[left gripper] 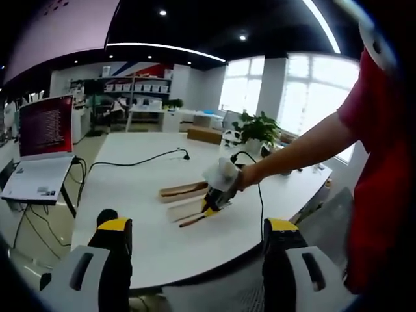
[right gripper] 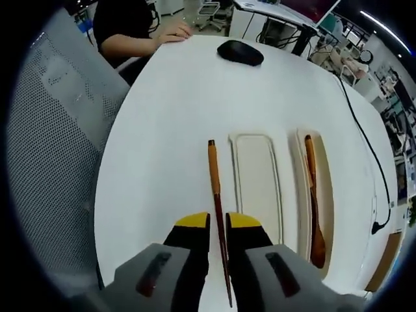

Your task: Arrange the utensils inside the cutlery case until each visible utensil rests in its matching compartment.

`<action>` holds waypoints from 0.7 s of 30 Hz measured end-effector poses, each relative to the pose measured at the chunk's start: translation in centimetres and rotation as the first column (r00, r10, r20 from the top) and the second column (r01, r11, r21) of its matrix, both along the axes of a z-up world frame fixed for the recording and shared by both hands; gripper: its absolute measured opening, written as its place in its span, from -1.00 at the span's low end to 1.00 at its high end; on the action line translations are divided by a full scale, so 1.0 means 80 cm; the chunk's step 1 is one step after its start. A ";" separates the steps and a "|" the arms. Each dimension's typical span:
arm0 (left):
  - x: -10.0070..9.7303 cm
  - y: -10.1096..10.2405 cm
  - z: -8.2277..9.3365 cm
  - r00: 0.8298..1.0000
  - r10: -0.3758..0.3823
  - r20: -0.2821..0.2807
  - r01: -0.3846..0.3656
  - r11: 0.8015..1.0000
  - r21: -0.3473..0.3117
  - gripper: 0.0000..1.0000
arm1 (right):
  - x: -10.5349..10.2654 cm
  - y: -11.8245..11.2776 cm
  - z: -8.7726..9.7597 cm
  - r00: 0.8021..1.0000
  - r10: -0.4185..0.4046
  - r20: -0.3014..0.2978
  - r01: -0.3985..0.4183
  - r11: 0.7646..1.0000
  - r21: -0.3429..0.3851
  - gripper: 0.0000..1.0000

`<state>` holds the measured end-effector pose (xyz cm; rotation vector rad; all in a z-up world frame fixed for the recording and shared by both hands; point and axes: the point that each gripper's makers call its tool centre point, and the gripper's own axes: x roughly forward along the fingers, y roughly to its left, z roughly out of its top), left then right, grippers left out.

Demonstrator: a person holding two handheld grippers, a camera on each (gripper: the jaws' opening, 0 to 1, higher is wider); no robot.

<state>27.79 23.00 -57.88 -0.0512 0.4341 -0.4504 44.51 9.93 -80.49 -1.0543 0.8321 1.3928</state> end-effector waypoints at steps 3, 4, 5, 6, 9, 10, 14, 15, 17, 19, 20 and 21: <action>-0.002 0.002 -0.002 1.000 0.003 -0.004 -0.003 1.000 0.004 0.69 | 0.002 0.002 -0.004 1.000 -0.008 0.000 0.008 1.000 0.002 -0.88; -0.002 0.003 -0.003 1.000 0.005 -0.006 -0.005 1.000 0.003 0.69 | 0.001 0.002 -0.005 1.000 -0.009 -0.003 0.009 1.000 -0.001 -0.87; -0.003 0.004 -0.004 1.000 0.008 -0.009 -0.008 1.000 0.003 0.68 | 0.001 0.002 -0.006 1.000 -0.007 -0.004 0.007 1.000 -0.004 -0.87; -0.003 0.004 -0.005 1.000 0.009 -0.010 -0.009 1.000 0.003 0.68 | 0.001 0.002 -0.008 1.000 -0.003 -0.003 0.003 1.000 -0.008 -0.87; -0.004 0.007 -0.006 1.000 0.013 -0.013 -0.013 1.000 0.004 0.68 | 0.001 0.001 -0.011 1.000 -0.001 -0.007 0.001 1.000 -0.015 -0.87; -0.003 0.007 -0.006 1.000 0.015 -0.013 -0.015 1.000 0.004 0.68 | 0.000 0.001 -0.012 1.000 0.001 -0.010 -0.001 1.000 -0.018 -0.88; -0.002 0.009 -0.008 1.000 0.019 -0.017 -0.019 1.000 0.003 0.67 | -0.002 -0.001 -0.017 1.000 0.013 -0.008 -0.013 0.999 -0.037 -0.89; -0.002 0.009 -0.009 1.000 0.019 -0.018 -0.019 1.000 0.003 0.67 | -0.001 -0.001 -0.018 1.000 0.004 -0.009 -0.004 0.999 -0.034 -0.88; -0.002 0.008 -0.010 1.000 0.018 -0.019 -0.018 1.000 0.001 0.67 | -0.002 -0.002 -0.019 1.000 -0.005 -0.015 0.004 1.000 -0.031 -0.88; -0.002 0.007 -0.011 1.000 0.016 -0.020 -0.016 1.000 0.002 0.67 | -0.002 -0.001 -0.019 1.000 -0.006 -0.016 0.006 1.000 -0.027 -0.88; -0.002 0.007 -0.011 1.000 0.016 -0.021 -0.016 1.000 0.001 0.67 | -0.002 -0.001 -0.019 1.000 -0.005 -0.015 0.005 1.000 -0.027 -0.88; -0.002 0.007 -0.012 1.000 0.016 -0.023 -0.016 1.000 -0.001 0.67 | -0.002 -0.001 -0.019 1.000 -0.004 -0.015 0.004 1.000 -0.028 -0.88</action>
